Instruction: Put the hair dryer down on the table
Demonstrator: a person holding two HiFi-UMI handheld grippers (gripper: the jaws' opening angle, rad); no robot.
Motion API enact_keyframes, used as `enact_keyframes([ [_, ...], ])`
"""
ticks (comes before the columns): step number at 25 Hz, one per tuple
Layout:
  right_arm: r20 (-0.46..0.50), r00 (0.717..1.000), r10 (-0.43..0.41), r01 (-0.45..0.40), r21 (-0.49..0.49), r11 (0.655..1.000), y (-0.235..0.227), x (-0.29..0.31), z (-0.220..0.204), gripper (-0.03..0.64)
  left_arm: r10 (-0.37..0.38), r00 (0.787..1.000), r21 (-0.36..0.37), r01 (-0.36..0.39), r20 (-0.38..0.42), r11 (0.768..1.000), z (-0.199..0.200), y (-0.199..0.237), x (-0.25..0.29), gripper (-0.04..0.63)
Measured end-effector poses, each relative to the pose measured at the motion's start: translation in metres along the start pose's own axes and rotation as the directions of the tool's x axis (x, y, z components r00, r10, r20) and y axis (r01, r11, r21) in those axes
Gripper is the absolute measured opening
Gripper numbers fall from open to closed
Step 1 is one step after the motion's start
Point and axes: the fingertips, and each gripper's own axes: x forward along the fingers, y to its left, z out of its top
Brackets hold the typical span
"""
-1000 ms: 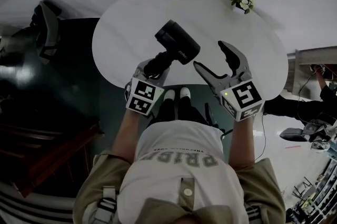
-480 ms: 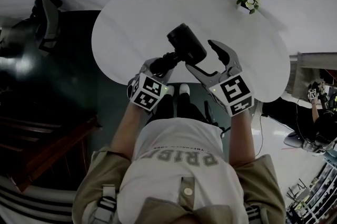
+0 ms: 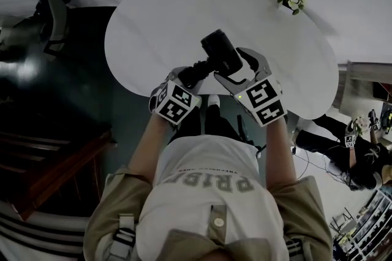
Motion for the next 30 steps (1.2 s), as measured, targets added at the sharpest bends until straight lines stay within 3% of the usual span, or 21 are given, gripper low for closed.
enact_keyframes([
  [11,-0.046,0.999,0.012,-0.009,0.059,0.998,-0.004,0.016,-0.026,0.342,-0.04,0.994,-0.012,0.039,-0.106,0.999,-0.02,-0.003,0.016,0.14],
  [30,-0.12,0.993,0.003,0.021,0.196,0.98,-0.02,0.05,-0.08,0.327,-0.046,0.966,0.054,0.062,-0.256,0.997,-0.048,0.006,0.053,0.141],
])
